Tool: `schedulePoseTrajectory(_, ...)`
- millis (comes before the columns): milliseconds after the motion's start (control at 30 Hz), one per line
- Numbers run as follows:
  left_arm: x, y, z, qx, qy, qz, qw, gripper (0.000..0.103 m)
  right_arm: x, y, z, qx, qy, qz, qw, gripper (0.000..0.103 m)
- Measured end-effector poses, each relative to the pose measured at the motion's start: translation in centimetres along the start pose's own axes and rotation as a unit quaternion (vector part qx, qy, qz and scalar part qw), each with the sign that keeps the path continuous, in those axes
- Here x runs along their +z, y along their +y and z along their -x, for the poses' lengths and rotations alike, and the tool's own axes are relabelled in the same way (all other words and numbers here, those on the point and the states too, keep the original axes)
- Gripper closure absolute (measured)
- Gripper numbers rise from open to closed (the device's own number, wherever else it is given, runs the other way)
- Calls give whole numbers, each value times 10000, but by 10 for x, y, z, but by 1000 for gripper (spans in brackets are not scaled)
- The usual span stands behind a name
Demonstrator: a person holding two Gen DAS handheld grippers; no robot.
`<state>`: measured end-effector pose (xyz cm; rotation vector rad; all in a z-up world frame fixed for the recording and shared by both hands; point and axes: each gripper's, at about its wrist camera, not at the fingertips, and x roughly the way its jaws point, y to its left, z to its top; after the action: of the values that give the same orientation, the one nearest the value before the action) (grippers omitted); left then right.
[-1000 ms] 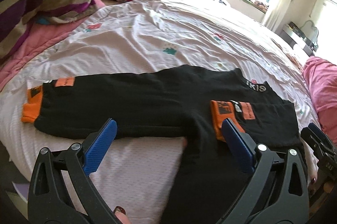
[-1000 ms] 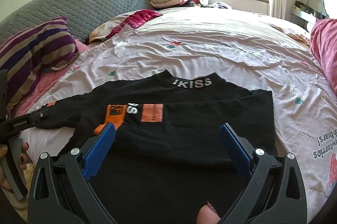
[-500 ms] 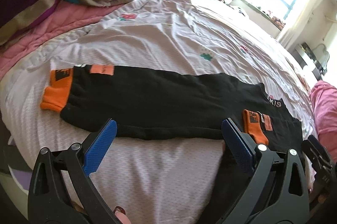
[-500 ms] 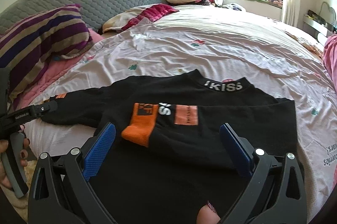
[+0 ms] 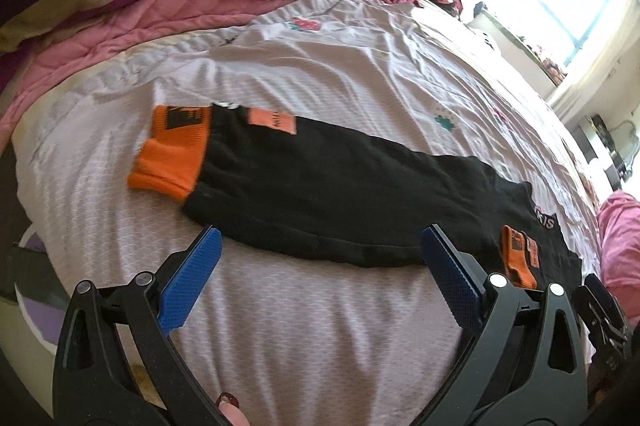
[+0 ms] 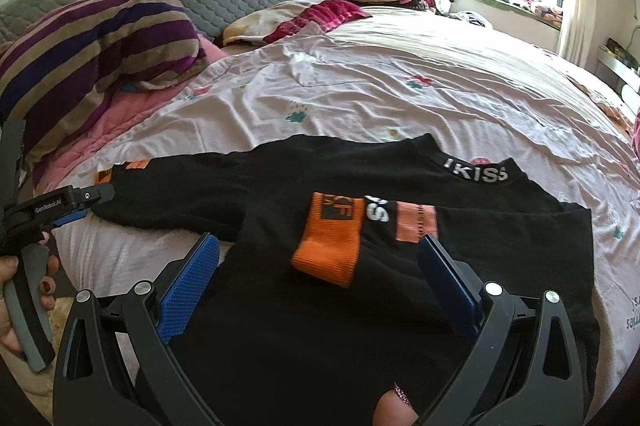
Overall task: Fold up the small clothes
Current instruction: 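Move the left gripper to the other sleeve's orange cuff, then grasp the orange cuff with the left gripper and lift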
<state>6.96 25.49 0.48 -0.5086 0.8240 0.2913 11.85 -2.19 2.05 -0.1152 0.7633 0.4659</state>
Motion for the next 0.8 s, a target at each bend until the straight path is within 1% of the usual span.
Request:
schedulePoseTrajectory(200, 2, 23, -3, 64, 21, 285, 9996, 10, 1, 17, -9, 85, 83, 107, 9999, 5)
schedulePoseTrajectory(367, 3, 44, -11, -50, 50, 616, 9981, 10, 1, 33, -15, 91, 119, 302, 9994, 5)
schedulePoseTrajectory(433, 3, 51, -16, -23, 61, 739, 9972, 10, 0, 37, -18, 82, 136, 326, 9993, 5)
schedulePoseTrajectory(567, 5, 58, -23, 45, -44, 808, 9967, 10, -1, 42, -26, 101, 228, 318, 9992, 5)
schedulePoseTrajectory(667, 11, 63, -29, 125, -168, 874, 9960, 16, -3, 45, -31, 116, 265, 314, 9991, 5)
schedulePoseTrajectory(700, 14, 63, -32, 175, -211, 887, 9957, 19, -3, 45, -32, 120, 277, 305, 9991, 5)
schedulePoseTrajectory(733, 16, 63, -35, 235, -237, 890, 9955, 26, -4, 45, -33, 124, 290, 286, 9991, 5)
schedulePoseTrajectory(767, 19, 63, -37, 327, -289, 890, 9951, 29, -4, 45, -34, 128, 301, 267, 9991, 5)
schedulePoseTrajectory(800, 20, 64, -38, 383, -326, 899, 9947, 38, -5, 45, -35, 126, 312, 250, 9991, 5)
